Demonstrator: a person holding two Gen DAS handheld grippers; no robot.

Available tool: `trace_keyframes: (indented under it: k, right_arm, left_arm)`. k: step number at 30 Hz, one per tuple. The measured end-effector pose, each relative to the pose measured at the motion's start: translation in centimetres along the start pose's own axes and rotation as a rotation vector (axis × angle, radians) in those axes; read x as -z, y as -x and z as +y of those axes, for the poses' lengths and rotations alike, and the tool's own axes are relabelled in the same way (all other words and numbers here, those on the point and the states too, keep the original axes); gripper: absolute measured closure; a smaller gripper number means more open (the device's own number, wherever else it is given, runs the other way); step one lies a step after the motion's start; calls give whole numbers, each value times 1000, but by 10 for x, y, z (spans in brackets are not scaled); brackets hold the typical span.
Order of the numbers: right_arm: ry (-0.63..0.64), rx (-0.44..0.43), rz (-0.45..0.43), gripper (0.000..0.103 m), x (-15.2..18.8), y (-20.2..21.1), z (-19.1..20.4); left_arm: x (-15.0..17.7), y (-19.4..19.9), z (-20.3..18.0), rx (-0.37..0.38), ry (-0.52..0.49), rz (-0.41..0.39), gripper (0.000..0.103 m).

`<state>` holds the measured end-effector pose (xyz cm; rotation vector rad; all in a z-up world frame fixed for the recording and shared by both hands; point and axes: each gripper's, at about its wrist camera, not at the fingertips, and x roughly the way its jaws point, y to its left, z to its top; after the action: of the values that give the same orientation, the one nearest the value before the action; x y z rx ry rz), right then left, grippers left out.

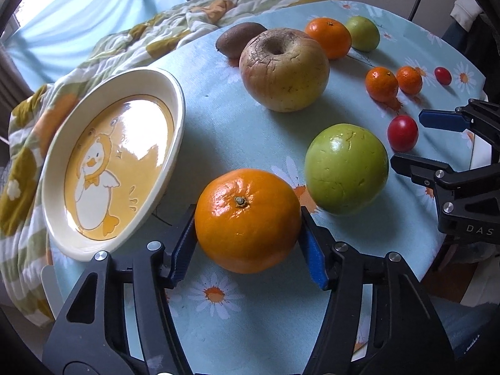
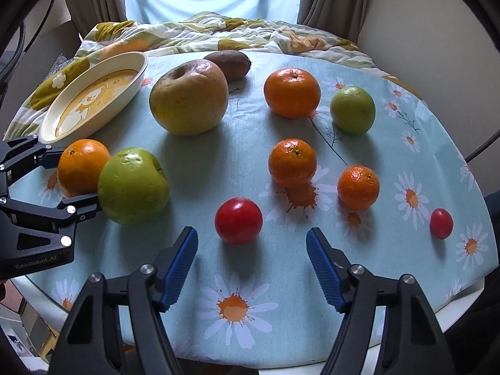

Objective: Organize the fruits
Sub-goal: 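Grasp the orange with the left gripper while the right gripper grasps a red tomato, then carry the orange into the white bowl and release it with the left gripper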

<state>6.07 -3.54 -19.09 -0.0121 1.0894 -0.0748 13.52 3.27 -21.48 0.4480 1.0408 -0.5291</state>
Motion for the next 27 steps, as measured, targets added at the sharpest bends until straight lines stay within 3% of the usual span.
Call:
trace_keyframes:
  k: [9,15,27]
  right_arm:
    - [18,-40,5,66,-3,-7,2]
    - [44,-53,-1,75,-5,-8,5]
    - [71,-54,-18,75,-12,5,4]
  left_arm:
    - [6,4,0,-16,10,0,38]
    - [11,7,-2,-29,20,-1,38]
    - [18,26,2,-33,69,-12,39]
